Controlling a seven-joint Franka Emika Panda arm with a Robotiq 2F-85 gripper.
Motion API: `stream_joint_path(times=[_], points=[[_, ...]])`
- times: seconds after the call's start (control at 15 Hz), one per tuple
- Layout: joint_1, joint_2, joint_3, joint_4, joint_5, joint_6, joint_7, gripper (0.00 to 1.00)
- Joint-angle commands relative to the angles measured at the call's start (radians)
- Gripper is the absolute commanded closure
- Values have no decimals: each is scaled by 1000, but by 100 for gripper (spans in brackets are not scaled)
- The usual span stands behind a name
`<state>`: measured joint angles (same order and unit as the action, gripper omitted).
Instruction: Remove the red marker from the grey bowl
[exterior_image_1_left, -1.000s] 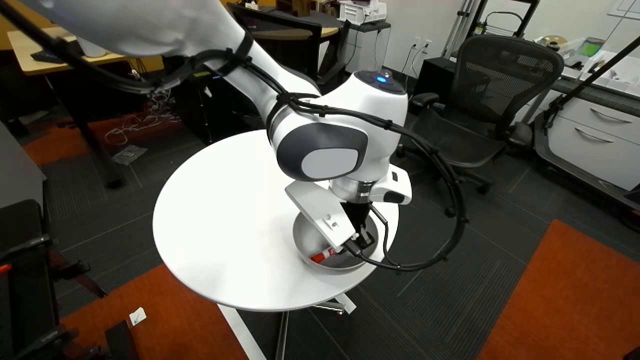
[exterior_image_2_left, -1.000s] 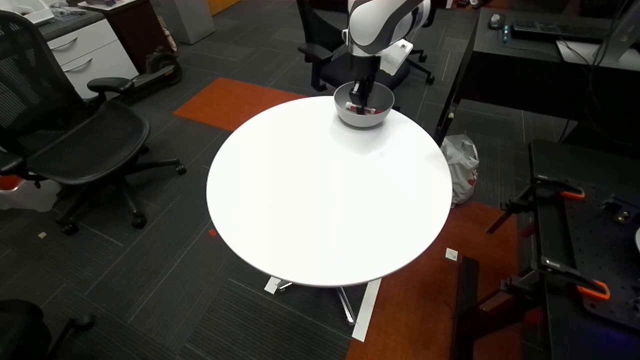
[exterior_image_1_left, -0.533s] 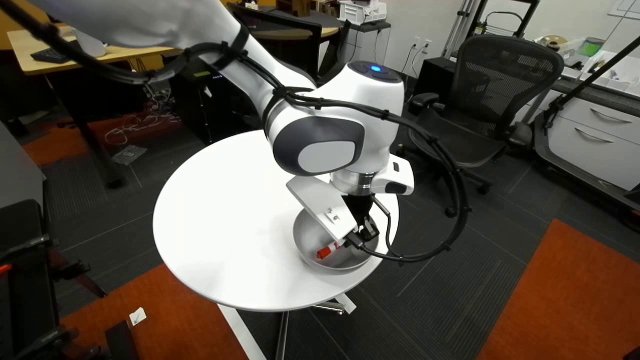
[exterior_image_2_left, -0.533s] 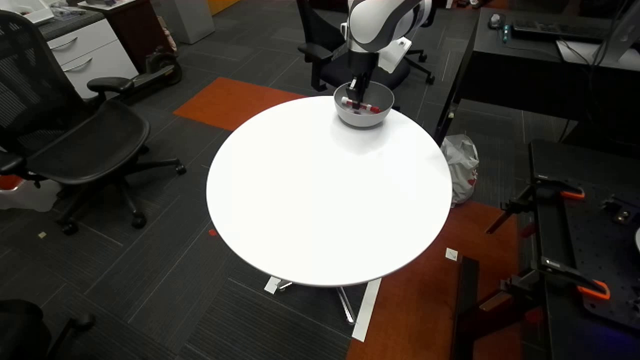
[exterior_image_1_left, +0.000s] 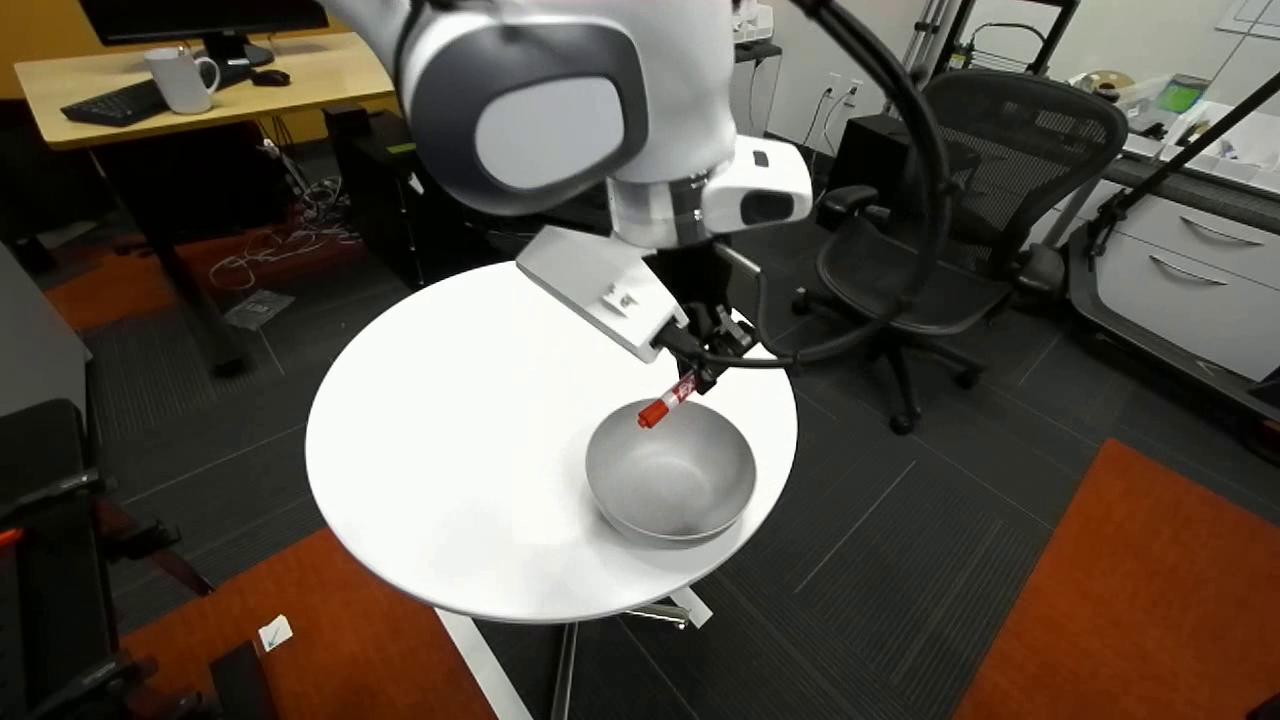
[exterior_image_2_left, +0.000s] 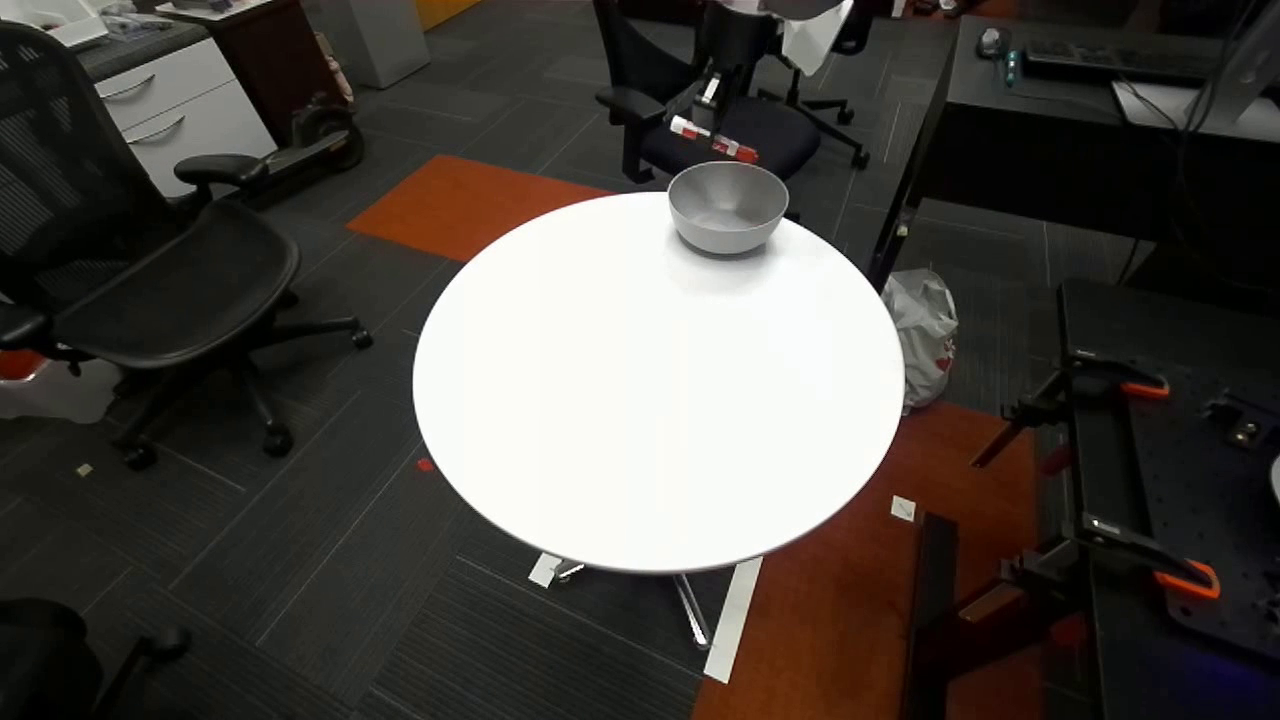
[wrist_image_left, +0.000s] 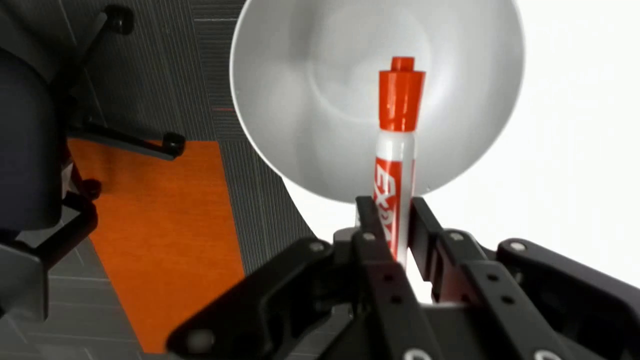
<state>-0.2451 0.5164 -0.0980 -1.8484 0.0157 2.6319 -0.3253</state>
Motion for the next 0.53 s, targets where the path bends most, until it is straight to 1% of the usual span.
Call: stream_joint_path(times=[0.0, 0.2, 0.47], points=[[52, -207, 1, -204, -72, 49, 22, 95], [104, -288, 17, -265, -130, 37, 17, 95], [162, -308, 74, -282, -163, 12, -31, 95]])
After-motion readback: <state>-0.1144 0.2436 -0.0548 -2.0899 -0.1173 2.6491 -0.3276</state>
